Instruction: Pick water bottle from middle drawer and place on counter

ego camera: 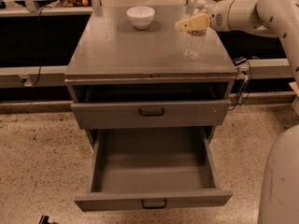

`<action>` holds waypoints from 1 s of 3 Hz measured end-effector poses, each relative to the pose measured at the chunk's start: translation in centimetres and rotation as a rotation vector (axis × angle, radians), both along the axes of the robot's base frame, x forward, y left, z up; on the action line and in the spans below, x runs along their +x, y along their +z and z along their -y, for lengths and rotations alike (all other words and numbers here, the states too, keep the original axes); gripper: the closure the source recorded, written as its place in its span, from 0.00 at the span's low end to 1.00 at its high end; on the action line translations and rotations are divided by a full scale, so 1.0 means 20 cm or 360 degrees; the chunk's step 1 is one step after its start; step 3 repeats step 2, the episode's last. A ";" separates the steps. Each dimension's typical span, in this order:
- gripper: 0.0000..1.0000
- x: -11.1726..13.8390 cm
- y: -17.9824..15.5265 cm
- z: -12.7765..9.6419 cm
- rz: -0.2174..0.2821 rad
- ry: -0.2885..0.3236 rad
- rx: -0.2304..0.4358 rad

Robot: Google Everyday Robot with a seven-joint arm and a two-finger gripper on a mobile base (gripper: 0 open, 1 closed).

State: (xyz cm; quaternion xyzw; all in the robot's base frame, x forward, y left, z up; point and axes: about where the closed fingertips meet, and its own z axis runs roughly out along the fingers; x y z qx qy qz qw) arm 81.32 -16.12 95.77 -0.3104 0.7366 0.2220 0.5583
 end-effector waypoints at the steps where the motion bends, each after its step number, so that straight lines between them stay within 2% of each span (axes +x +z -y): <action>1: 0.00 -0.04 -0.03 0.06 0.0010 0.0074 -0.0016; 2: 0.00 -0.13 -0.11 0.25 0.0004 0.0114 -0.0062; 3: 0.00 -0.13 -0.11 0.25 0.0004 0.0114 -0.0062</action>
Offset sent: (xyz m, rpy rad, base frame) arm -0.0476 -0.1137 -0.0345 -0.0767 -0.0038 0.0858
